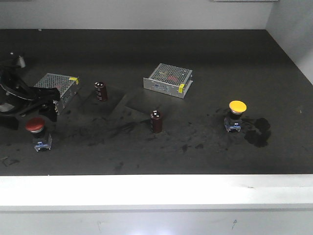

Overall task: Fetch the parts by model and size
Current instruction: 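Lower the left gripper over the red-capped button nearest the robot, then close the left gripper on the red button base and lift it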

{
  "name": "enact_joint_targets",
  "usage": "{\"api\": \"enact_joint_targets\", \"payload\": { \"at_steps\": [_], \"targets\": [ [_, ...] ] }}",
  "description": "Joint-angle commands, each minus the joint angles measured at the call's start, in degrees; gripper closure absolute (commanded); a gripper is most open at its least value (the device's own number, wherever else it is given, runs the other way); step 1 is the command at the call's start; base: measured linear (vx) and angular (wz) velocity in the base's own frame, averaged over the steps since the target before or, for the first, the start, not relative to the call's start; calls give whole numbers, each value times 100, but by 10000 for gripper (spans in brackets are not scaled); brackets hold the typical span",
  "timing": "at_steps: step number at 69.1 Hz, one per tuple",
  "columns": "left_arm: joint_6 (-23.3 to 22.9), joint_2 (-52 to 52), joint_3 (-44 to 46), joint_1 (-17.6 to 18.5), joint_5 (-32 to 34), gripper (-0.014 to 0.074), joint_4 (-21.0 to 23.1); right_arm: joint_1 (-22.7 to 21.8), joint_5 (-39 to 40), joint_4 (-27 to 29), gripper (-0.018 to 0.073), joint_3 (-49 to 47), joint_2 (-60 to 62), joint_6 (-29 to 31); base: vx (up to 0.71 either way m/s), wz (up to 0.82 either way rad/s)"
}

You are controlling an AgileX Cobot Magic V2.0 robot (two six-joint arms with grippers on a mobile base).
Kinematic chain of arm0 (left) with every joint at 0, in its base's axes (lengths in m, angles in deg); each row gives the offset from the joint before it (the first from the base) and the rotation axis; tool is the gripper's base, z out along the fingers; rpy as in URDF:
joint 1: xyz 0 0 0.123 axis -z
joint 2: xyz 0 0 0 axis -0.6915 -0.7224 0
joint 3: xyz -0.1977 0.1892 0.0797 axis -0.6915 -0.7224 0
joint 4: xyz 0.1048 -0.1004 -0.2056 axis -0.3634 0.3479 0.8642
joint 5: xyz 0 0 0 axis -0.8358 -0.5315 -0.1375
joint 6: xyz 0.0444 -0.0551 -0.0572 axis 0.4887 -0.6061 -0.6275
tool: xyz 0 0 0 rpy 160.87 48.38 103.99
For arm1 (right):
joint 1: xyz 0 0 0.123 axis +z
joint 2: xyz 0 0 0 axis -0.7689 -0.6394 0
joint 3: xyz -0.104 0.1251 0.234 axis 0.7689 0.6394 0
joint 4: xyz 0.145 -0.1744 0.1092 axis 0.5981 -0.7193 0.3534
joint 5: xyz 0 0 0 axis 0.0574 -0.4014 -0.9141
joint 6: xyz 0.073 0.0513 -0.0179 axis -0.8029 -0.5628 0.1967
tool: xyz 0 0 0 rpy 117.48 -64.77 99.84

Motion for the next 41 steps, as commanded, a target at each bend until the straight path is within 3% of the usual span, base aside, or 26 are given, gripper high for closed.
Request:
{"api": "enact_joint_targets", "payload": {
  "at_steps": [1, 26, 41],
  "targets": [
    [-85, 24, 212, 37, -35, 11, 47, 7, 451, 13, -18, -184, -16, 42, 0, 0],
    [-20, -371, 220, 65, 89, 11, 0, 7, 445, 13, -18, -184, -16, 42, 0, 0],
    [253, -366, 231, 133, 253, 11, 0, 7, 445, 13, -18, -184, -16, 42, 0, 0]
  ]
}}
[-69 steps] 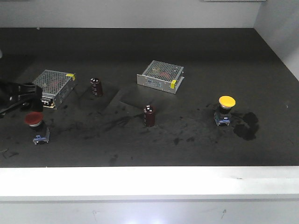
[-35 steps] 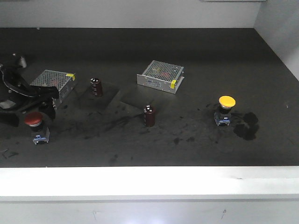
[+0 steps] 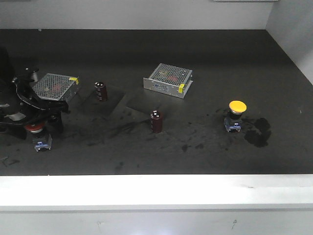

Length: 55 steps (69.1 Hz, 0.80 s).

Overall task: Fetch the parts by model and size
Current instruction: 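Close the left gripper on the red button base and lift it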

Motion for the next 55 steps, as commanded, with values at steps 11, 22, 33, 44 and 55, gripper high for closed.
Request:
{"api": "enact_joint_targets", "payload": {
  "at_steps": [11, 22, 33, 44, 55],
  "targets": [
    [123, 250, 192, 56, -30, 11, 36, 7, 440, -12, -18, -184, -16, 42, 0, 0],
    [219, 250, 192, 56, -111, 13, 36, 7, 440, -12, -18, -184, -16, 42, 0, 0],
    [219, 250, 192, 56, -193, 55, 36, 7, 440, -12, -18, -184, -16, 42, 0, 0],
    [219, 250, 192, 56, -135, 151, 30, 7, 440, -12, -18, -184, -16, 42, 0, 0],
    [219, 250, 192, 56, -107, 354, 30, 7, 440, -12, -18, -184, 2, 42, 0, 0]
  ]
}}
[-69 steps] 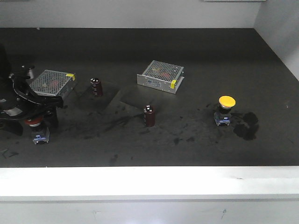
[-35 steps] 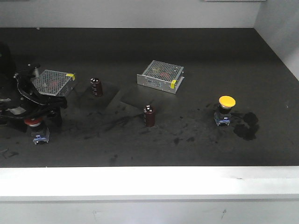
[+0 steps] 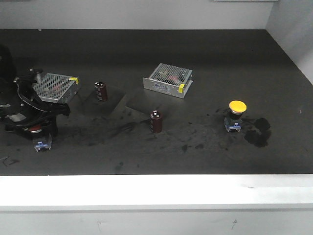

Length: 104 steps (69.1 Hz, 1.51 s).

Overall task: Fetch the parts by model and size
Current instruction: 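Close the left gripper on the red button base and lift it, then move the right gripper down over the yellow-capped button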

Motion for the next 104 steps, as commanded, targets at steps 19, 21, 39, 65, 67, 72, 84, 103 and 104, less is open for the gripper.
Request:
{"api": "enact_joint_targets", "payload": {
  "at_steps": [19, 21, 39, 65, 67, 72, 84, 103, 104],
  "targets": [
    [10, 339, 166, 28, 419, 605, -255, 7, 399, -16, -18, -184, 3, 42, 0, 0],
    [10, 380, 166, 28, 436, 605, -310, 7, 399, -16, -18, -184, 3, 42, 0, 0],
    [103, 1451, -626, 28, 1105, 603, -681, 7, 393, -16, -18, -184, 3, 42, 0, 0],
    [643, 4303, -2448, 28, 2151, 603, -693, 7, 393, -16, -18, -184, 3, 42, 0, 0],
    [684, 4537, -2515, 28, 2189, 603, -705, 7, 393, -16, -18, -184, 3, 42, 0, 0],
    [842, 5078, -2641, 28, 2269, 603, -719, 7, 393, -21, -18, -184, 3, 42, 0, 0],
    [1115, 6162, -2854, 28, 2360, 603, -719, 7, 399, -22, -18, -184, 3, 42, 0, 0],
    [1382, 7750, -3618, 28, 2322, 603, -713, 7, 416, -18, -18, -184, -5, 42, 0, 0],
    [1391, 7868, -3662, 28, 2315, 603, -713, 7, 416, -18, -18, -184, -5, 42, 0, 0]
  ]
}}
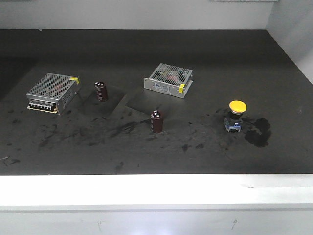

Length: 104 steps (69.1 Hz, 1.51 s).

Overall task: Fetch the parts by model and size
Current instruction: 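Move the right gripper down over the yellow-capped button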

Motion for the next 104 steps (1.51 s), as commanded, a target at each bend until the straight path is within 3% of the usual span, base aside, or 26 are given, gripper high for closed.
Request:
{"api": "enact_joint_targets", "payload": {
  "at_steps": [1, 25, 39, 47, 62, 76, 91, 104],
  "targets": [
    [101, 463, -122, 28, 390, 603, -12, 7, 447, -18, -18, -184, -3, 42, 0, 0],
    [106, 1877, -807, 28, 193, 603, -7, 82, 437, -50, -18, -184, -94, 47, 0, 0],
    [106, 2047, -950, 28, 221, 603, -7, 1161, 461, -840, -18, -191, -429, 241, 0, 0],
    [106, 2047, -950, 28, 328, 603, -7, 1519, 285, -1049, -18, -339, -721, 218, 0, 0],
    [106, 2047, -950, 28, 343, 603, -7, 1534, -1371, -1061, -18, -1439, -1728, -1, 0, 0],
    [106, 2047, -950, 28, 343, 603, -7, 1534, -3211, -789, -18, -3189, -3069, -39, 0, 0],
    [106, 2047, -950, 28, 343, 603, -7, 1507, -4683, -726, -18, -4825, -4601, -32, 0, 0],
    [106, 2047, -950, 28, 343, 603, -7, 1059, -5660, 27, -18, -5801, -5715, 448, 0, 0]
  ]
}}
